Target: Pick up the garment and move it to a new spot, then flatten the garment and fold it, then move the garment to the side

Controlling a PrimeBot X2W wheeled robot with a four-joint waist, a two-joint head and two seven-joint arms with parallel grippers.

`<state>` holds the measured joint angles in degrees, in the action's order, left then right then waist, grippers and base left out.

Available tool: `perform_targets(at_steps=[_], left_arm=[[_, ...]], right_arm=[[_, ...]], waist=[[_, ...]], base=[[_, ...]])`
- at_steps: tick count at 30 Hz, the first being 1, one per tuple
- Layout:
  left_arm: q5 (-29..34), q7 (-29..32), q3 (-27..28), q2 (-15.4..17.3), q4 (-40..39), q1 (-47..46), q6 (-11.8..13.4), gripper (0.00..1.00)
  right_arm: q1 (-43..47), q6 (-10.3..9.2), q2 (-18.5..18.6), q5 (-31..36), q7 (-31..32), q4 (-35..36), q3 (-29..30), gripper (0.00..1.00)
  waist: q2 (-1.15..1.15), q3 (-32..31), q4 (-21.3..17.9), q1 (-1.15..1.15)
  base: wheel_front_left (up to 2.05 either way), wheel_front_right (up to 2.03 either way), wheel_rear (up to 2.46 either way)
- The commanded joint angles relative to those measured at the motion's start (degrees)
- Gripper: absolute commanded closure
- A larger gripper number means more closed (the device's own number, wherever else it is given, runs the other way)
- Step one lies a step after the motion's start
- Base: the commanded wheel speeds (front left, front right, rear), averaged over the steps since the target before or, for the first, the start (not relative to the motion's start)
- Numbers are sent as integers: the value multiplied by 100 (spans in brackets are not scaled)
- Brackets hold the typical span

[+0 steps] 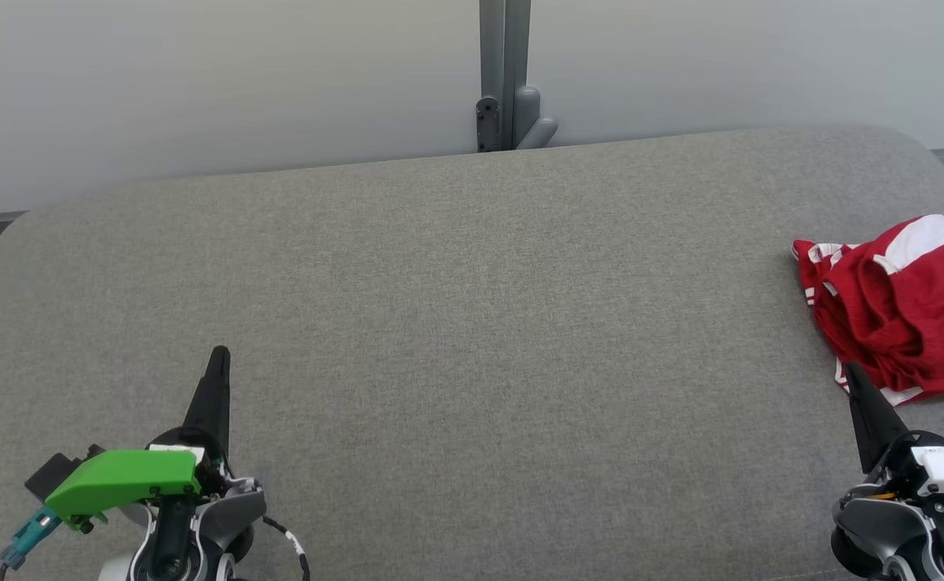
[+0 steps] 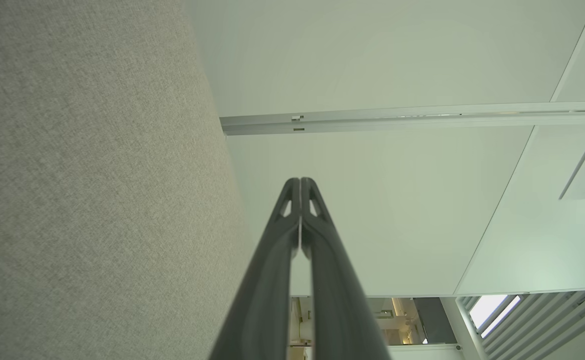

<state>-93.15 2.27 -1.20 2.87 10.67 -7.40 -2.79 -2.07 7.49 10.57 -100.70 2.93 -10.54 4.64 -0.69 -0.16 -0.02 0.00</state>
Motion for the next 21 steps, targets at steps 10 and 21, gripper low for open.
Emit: perform_targets(at_steps=[10, 21], left_arm=[[-21, -4, 17, 1, -16, -60, -35, 100], [-21, -4, 17, 1, -17, -59, -35, 100]], right_arm=[[-21, 1, 123, -117, -117, 47, -121, 100], [6, 0, 237, -250, -246, 80, -261, 100]], waist=[[69, 1, 0, 0], [69, 2, 0, 0]], base=[[0, 0, 0], [0, 0, 0]])
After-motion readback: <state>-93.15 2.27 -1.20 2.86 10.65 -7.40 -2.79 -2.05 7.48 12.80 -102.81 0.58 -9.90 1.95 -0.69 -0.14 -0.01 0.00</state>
